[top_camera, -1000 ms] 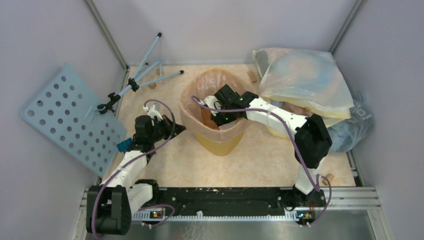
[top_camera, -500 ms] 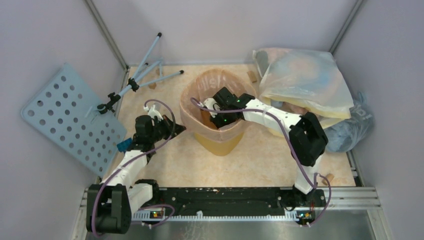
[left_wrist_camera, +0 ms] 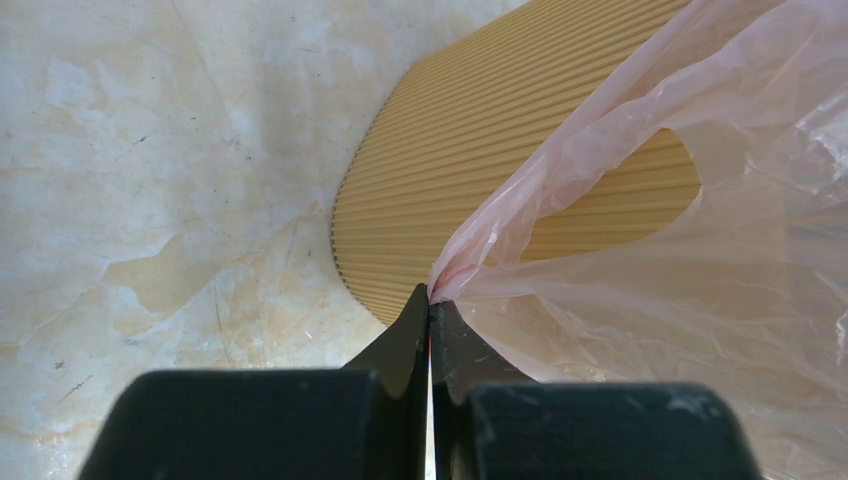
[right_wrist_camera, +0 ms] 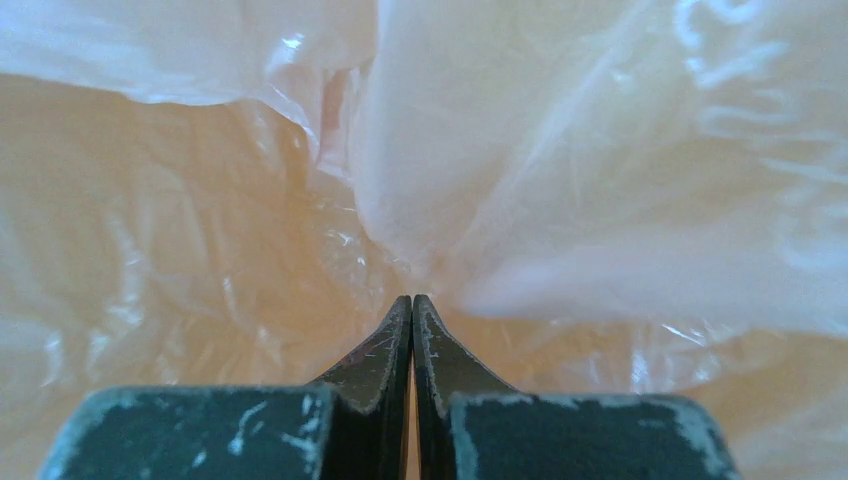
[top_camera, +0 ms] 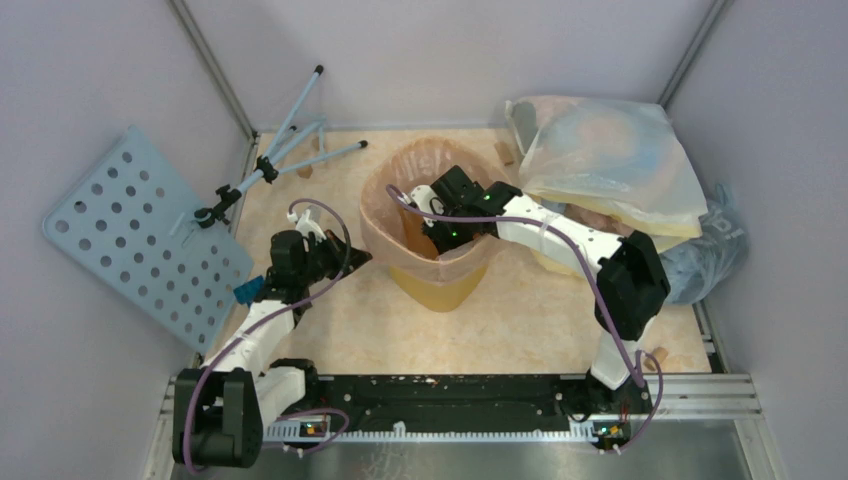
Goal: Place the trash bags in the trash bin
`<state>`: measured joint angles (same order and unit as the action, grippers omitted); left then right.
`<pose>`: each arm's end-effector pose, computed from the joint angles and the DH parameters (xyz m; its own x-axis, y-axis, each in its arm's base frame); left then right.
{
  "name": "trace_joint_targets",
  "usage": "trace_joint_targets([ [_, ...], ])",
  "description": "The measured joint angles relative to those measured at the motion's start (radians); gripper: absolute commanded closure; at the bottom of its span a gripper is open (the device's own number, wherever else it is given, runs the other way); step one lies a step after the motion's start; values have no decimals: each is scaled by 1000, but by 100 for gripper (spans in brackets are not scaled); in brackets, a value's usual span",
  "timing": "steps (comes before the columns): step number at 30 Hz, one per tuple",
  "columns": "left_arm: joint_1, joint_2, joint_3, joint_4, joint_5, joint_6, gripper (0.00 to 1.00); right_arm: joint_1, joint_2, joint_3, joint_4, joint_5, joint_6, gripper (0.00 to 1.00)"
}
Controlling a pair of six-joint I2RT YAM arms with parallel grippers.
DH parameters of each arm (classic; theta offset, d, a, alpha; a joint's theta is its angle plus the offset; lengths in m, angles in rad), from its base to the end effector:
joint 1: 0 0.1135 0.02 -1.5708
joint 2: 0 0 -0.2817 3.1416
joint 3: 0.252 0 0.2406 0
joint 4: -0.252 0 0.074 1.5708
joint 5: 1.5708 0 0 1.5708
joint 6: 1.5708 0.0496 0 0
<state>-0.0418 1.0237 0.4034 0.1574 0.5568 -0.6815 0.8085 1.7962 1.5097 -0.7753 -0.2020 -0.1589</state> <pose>0.2005 -0.0346 0.2156 -0.6665 -0.5074 -0.5462 0.1134 0.6552 -0.7469 0.2574 0.2840 0.2727 -0.4727 -0.7195 -0.5089 -0.8617 0.4983 0.0959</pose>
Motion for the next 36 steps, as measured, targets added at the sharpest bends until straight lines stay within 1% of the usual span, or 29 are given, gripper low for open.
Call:
trace_joint_targets([
  [7, 0, 0, 0, 0, 0, 0, 100, 0, -45, 43, -5, 10, 19, 100],
  [17, 0, -5, 0, -4, -1, 2, 100, 0, -47, 45, -3, 29, 40, 100],
  [28, 0, -7, 0, -8, -1, 3, 100, 1, 73, 45, -15, 53, 40, 100],
  [33, 0, -7, 0, -8, 0, 3, 100, 4, 88, 47, -23, 71, 39, 100],
  [36, 0, -7, 0, -8, -1, 3, 100, 10, 88, 80, -52, 86, 39, 100],
])
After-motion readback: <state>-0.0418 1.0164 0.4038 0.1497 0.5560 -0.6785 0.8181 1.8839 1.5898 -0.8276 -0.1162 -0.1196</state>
